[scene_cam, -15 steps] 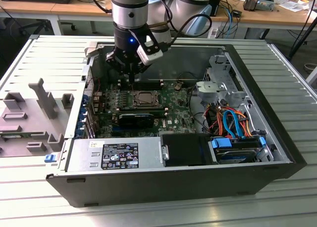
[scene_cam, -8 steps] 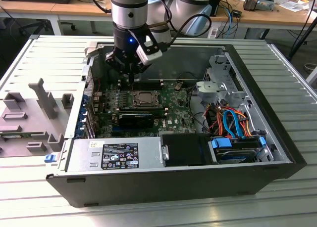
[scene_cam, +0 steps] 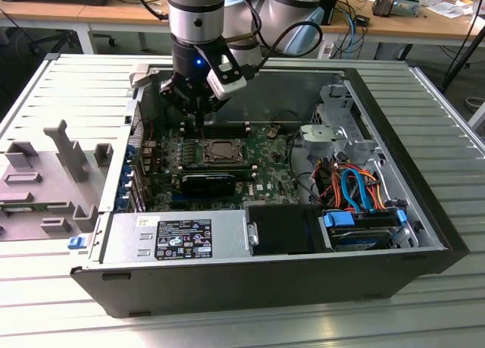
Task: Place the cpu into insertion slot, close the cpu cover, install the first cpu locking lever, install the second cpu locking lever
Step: 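Install the first cpu locking lever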
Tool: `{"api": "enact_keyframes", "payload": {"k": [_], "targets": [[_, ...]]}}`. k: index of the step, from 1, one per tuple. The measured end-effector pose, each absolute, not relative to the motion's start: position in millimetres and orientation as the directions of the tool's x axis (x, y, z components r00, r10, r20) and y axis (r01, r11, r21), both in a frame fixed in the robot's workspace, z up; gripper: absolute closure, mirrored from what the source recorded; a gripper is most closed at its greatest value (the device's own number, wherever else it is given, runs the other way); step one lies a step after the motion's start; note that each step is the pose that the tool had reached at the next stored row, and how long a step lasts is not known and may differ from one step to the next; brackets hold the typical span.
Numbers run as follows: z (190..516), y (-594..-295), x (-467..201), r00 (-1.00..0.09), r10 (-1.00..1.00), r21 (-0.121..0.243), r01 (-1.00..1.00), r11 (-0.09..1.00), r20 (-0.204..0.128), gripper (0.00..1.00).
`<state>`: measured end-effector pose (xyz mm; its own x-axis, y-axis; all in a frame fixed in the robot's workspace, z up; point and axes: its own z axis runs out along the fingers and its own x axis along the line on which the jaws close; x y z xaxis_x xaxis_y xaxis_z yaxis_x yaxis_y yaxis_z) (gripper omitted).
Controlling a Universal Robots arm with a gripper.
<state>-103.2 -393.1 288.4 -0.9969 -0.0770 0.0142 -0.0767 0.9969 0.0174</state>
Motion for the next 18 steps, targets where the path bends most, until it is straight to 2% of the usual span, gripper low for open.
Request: {"api": "enact_keyframes", "payload": {"k": [18], "targets": [[288.4,-393.1,-108.8,-0.997,-0.077,0.017,-0.077,0.997,0.014,0.89]]}}
